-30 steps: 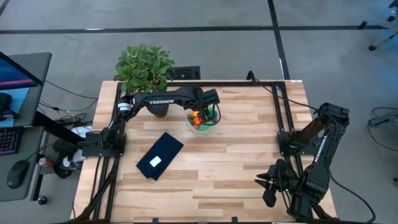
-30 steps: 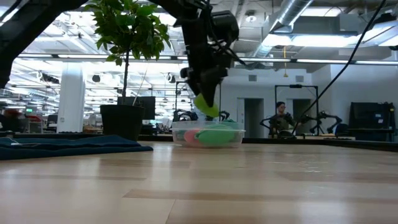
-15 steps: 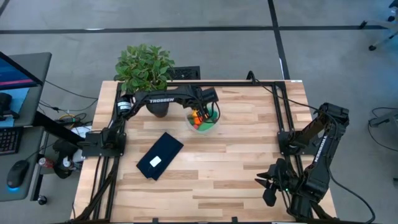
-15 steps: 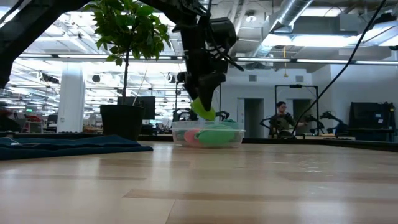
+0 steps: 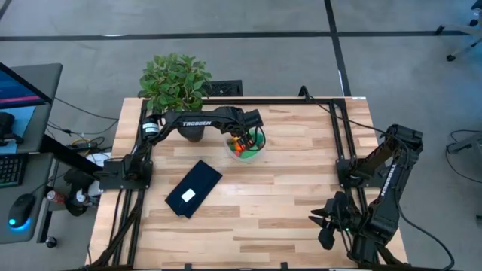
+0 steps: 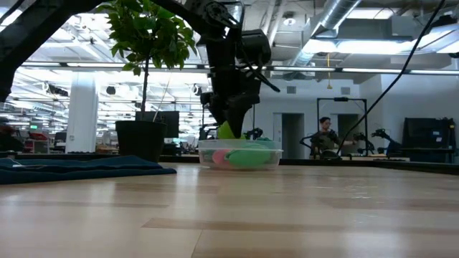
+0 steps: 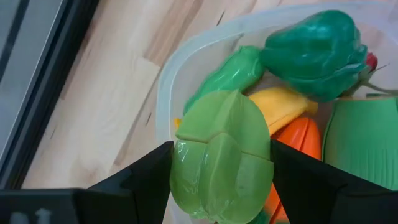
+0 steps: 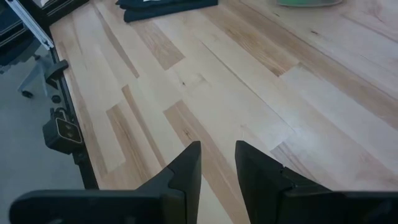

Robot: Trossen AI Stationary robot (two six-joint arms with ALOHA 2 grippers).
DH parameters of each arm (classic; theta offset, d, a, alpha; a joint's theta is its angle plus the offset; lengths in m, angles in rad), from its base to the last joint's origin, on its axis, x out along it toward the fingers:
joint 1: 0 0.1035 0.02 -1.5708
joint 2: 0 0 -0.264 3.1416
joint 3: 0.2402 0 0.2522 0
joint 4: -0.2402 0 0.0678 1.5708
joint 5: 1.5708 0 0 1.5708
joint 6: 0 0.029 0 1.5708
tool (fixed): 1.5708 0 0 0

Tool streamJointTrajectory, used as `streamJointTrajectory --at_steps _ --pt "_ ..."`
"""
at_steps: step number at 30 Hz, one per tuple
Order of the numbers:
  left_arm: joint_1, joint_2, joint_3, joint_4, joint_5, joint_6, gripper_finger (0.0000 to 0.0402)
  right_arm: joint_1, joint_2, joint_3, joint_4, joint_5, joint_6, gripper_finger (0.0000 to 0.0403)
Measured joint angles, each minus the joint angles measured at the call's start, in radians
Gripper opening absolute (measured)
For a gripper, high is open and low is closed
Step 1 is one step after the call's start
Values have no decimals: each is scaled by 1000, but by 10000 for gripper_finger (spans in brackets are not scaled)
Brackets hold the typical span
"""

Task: Pick and placing Produce into tupperware
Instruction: Put the green starfruit into the transparent bin

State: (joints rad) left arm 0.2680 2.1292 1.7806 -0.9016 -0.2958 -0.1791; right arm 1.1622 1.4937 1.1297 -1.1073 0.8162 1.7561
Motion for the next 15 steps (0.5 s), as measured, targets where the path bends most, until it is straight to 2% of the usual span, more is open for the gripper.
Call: streamJointTrajectory --at_steps 5,10,15 --pt "0 0 5 1 11 0 238 0 0 0 0 0 -1 93" --pt "0 0 5 5 104 30 240 0 0 0 0 0 -2 93" --pt "0 0 5 3 100 17 257 0 0 0 0 0 -2 93"
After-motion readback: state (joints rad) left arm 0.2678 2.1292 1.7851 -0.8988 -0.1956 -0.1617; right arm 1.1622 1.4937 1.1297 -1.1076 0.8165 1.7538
